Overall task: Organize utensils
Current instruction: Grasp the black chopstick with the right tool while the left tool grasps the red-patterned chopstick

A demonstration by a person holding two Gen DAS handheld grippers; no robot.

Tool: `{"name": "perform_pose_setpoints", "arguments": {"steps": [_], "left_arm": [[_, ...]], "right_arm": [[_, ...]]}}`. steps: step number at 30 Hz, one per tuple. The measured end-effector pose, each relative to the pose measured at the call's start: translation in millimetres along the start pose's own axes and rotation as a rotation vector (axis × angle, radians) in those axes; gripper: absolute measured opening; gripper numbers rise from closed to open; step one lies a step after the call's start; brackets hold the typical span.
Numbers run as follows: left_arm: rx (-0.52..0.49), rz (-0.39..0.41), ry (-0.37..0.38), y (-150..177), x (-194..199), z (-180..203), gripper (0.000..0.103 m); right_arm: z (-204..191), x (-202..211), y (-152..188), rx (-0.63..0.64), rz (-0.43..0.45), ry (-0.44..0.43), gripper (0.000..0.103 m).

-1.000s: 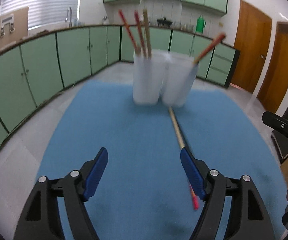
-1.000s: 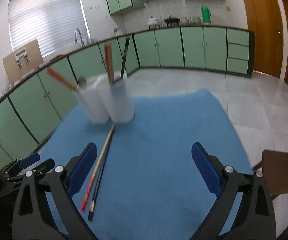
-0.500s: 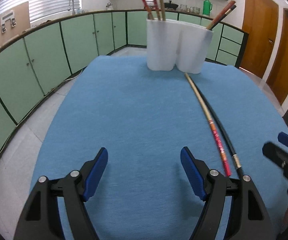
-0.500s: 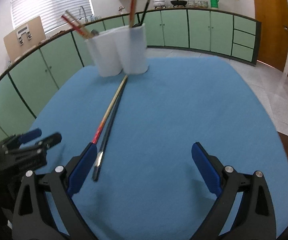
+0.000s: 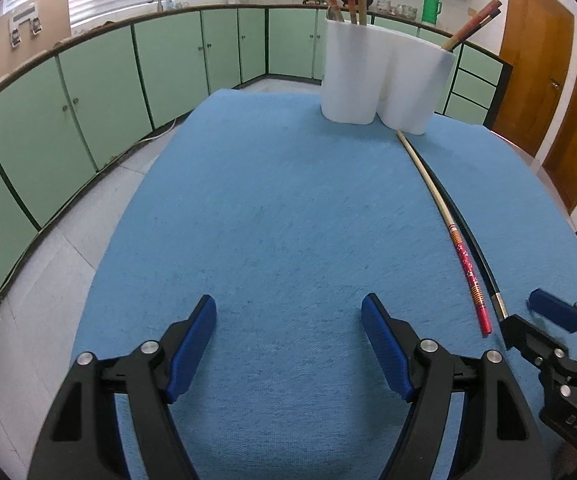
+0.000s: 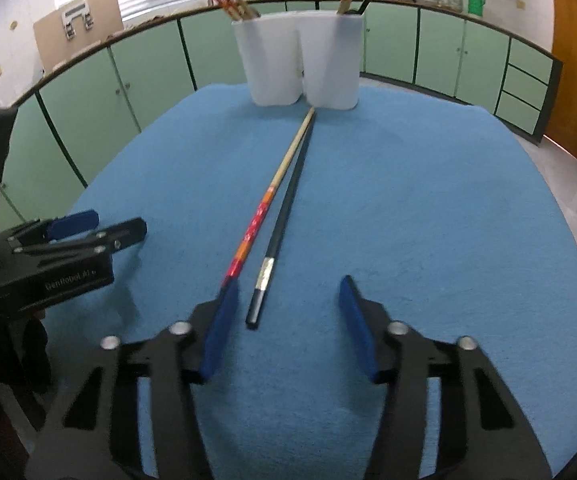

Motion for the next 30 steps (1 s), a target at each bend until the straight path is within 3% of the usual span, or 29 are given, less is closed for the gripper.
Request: {"name": "perform_pose_setpoints", "arguments": {"steps": [5, 7, 13, 21, 30], "left_arm": [[-0.024, -0.003, -0.010, -1, -1, 5, 0.074], [-0.029, -0.003, -0.007, -2, -2, 8, 0.074], [-0.044, 0.012, 0.038, -3, 4, 24, 0.074], [-0.081, 0.045, 0.134, 2, 18, 55, 0.073], [-0.094, 0.000, 0.129, 10, 2, 74, 0.053]], "right_arm": [[-1, -1, 2, 0.008, -0.008, -0.002, 0.023], [0, -2, 2, 0.009, -0.014, -0.019, 0.007], [15, 5, 9, -0.031, -0.011, -0.028, 0.006], [58, 15, 18, -0.128, 0.011, 0.046, 0.006], [82, 6, 0, -0.139, 0.016, 0.087, 0.006]]}}
Point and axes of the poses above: each gripper's, at about its wrist camera, not at the fingertips, and x roughly against the way its jaws point, z to its right, y to its underside, the point moved 2 cm from there along -x, roughly the way its jaws point, and after that the axes turned 11 degrees about -z, right-handed, at the moved point
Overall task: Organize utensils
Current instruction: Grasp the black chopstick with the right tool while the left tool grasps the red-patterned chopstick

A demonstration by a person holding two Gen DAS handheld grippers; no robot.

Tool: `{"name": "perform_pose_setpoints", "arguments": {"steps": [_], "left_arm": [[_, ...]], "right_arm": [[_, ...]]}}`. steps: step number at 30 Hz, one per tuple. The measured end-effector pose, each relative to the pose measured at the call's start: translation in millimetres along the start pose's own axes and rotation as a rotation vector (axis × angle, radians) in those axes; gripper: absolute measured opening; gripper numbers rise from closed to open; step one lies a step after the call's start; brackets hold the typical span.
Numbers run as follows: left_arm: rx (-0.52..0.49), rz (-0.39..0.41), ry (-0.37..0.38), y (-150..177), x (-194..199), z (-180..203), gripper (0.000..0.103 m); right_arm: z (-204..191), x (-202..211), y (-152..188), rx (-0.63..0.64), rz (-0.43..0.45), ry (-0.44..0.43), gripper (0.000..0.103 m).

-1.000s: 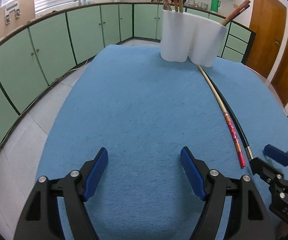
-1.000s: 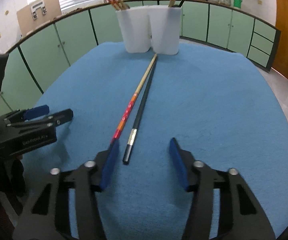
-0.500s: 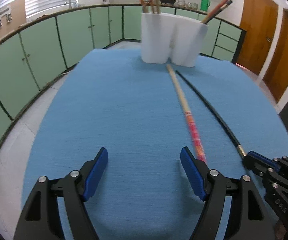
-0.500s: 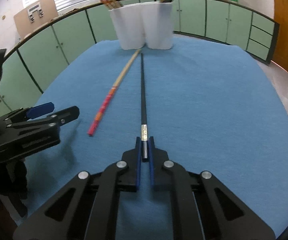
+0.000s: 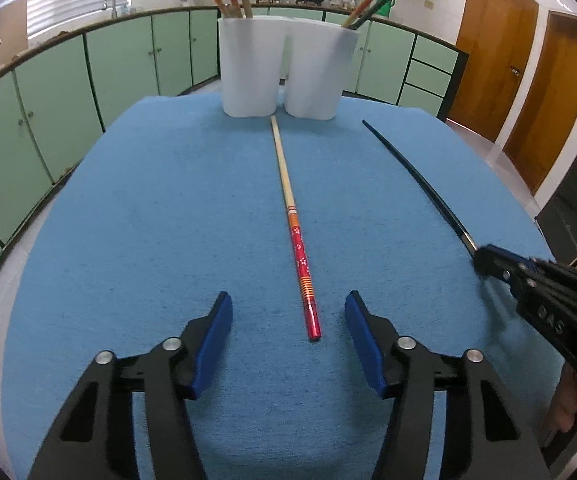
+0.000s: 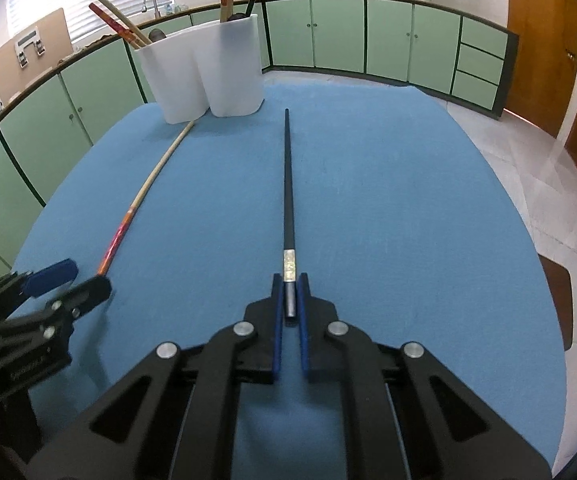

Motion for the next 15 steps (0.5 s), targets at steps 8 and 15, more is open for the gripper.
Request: {"name": "perform_pose_setpoints", "arguments": {"steps": [8, 15], "left_arm": [[0.010, 0.005, -0.028, 0, -2, 3, 0.020], [0.011, 0.002, -0.047, 1, -1, 2, 0.013]], "right_arm": [[0, -8, -5, -0.003, -0.011, -0.046, 0.009], [6, 6, 9, -0.007, 0.012, -0.112, 0.050]]}}
Point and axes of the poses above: each gripper's, at about its wrist camera, not at the fingertips, and x roughly against the way its jaws point, z to its right, y to its underside, the point moved 2 cm from there along -x, roughly the way its jaws point, and after that the axes turned 11 degrees about -z, right-handed, at the moved point
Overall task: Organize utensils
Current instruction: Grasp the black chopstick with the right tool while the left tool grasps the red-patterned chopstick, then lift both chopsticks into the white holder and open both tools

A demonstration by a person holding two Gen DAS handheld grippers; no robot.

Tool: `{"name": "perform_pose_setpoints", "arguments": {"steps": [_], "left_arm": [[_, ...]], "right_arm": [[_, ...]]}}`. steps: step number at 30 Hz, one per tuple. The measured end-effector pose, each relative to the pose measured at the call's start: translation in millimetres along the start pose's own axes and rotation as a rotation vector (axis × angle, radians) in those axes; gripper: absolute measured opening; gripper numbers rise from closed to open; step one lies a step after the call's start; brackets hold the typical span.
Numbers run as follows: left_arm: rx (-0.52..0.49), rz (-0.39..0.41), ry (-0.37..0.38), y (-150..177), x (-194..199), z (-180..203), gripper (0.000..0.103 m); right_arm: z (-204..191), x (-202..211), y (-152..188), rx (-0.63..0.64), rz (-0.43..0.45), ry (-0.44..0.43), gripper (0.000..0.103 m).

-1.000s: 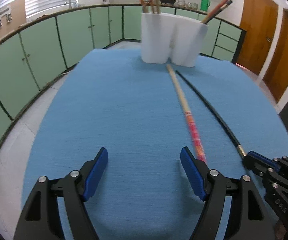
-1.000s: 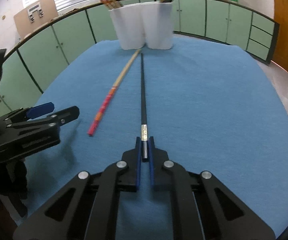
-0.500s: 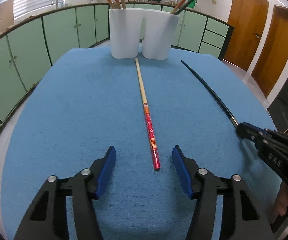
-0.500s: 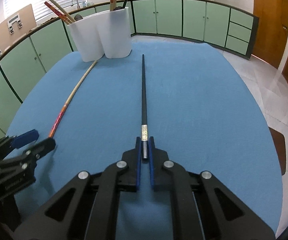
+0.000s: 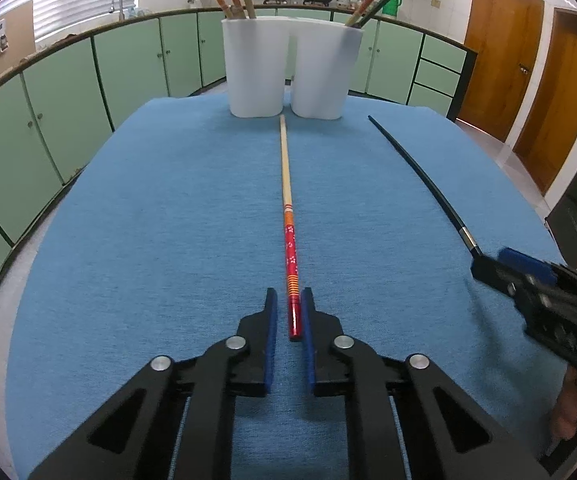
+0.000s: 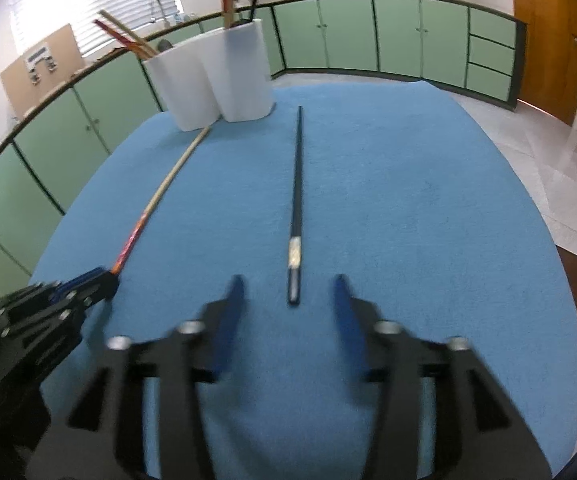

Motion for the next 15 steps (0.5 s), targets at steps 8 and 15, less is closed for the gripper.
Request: {"name": "perform_pose_setpoints", "arguments": {"steps": [8, 15], "left_arm": [[-0.020, 0.001, -0.015, 1, 0, 7, 0.022], [-0.003, 0.002, -0.017, 1, 1, 8, 0.009]], "right_arm": [[4, 1, 2, -0.025, -0.008, -0.010, 0.035], [-2, -7, -2, 0.003, -0.028, 0.027, 0.006]]}}
Point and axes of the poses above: each gripper's, at about its wrist camera, not at the fingertips, and x roughly against the way its jaws point, z to its right, y to its underside, the point moved 2 cm from there along -x, roughly the way its jaws point, and after that the axes turned 11 degrees about -z, right-handed, at the moved point
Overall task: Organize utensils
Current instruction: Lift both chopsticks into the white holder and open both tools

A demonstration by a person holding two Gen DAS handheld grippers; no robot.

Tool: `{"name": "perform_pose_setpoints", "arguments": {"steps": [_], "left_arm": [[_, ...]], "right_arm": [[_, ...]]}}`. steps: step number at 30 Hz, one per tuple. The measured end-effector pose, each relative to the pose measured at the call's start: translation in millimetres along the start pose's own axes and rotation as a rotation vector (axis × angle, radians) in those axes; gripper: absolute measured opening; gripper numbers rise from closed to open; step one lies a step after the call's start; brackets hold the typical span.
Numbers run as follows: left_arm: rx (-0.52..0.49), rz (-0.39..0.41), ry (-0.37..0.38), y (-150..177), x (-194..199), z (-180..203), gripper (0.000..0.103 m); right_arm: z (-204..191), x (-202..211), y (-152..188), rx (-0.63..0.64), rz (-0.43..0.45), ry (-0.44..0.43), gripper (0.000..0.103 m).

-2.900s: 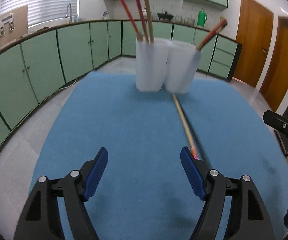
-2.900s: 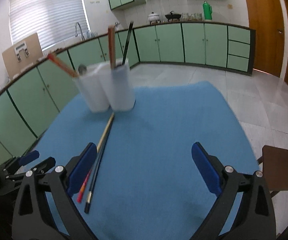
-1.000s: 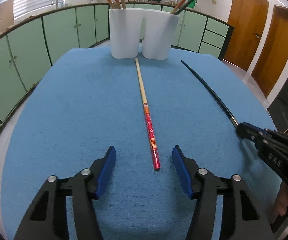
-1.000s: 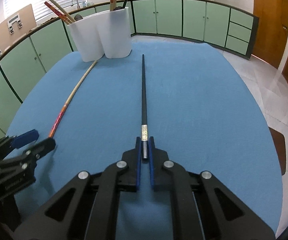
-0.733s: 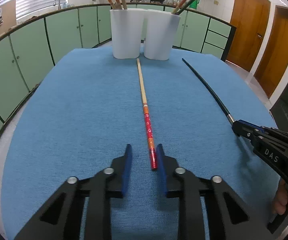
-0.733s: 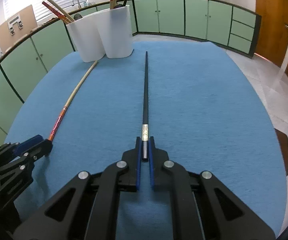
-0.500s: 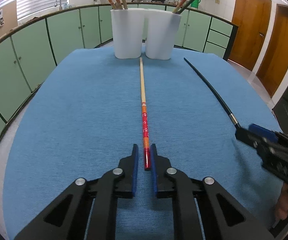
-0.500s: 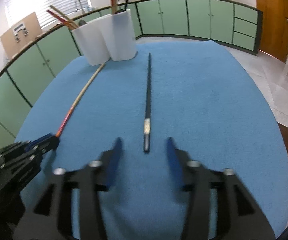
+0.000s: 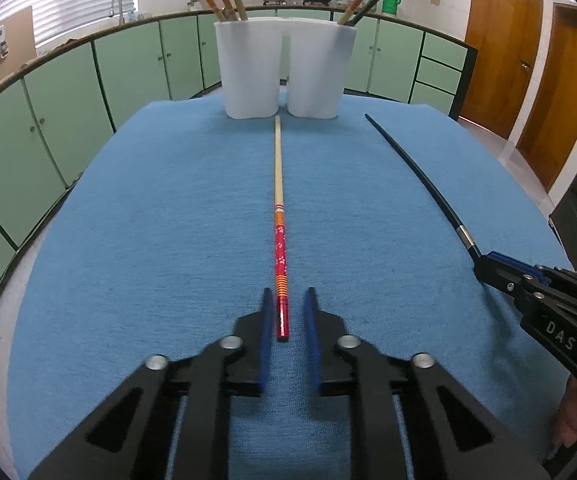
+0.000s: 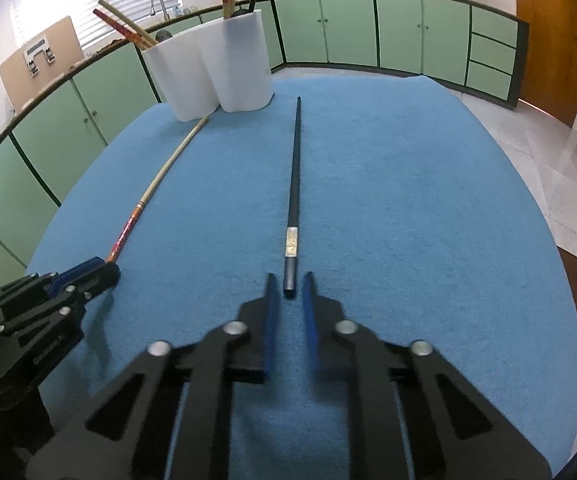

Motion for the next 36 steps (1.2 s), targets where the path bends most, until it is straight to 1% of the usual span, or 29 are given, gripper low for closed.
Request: {"name": "perform_pose_setpoints", "arguments": {"steps": [1, 5, 7, 11, 16, 21, 27, 31, 36], "left_arm": [[0.000, -0.001, 0.002, 0, 0, 0, 0.006], [0.010, -0.002, 0.017, -1, 1, -2, 0.006], [0.015, 0.007, 0.032, -4, 8, -5, 0.006], [-0.020, 0.073, 0.010, -13, 38, -6, 0.006], [-0.032, 0.157, 0.015, -30, 80, -8, 0.006], [-0.034, 0.242, 0.025, -51, 113, -13, 0.006], [-0.045, 0.321, 0.053, -83, 147, -16, 0.006], [-0.062, 0.353, 0.072, -101, 161, -16, 0.005], [-0.094, 0.361, 0.091, -116, 166, -12, 0.005]], "right_arm": [[0, 0, 0, 0.001, -0.001, 0.000, 0.006], [2, 1, -1, 0.002, 0.000, -0.007, 0.006], [1, 6, -1, 0.013, 0.005, 0.003, 0.006], [5, 27, -7, 0.015, 0.038, -0.007, 0.006], [6, 61, -23, 0.018, 0.099, -0.016, 0.006], [5, 102, -48, 0.043, 0.175, -0.013, 0.006], [3, 144, -87, 0.071, 0.233, -0.056, 0.006], [-4, 163, -109, 0.103, 0.238, -0.094, 0.006], [-17, 175, -130, 0.158, 0.214, -0.126, 0.006]]}}
Point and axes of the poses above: each gripper's, at about its wrist camera, not at the fingertips, and x roughly against the way its jaws point, z to its right, y to its underside, the point moved 2 cm from there along -x, roughly the way its jaws point, and after that the axes turned 11 degrees about -z, right-handed, at the moved point
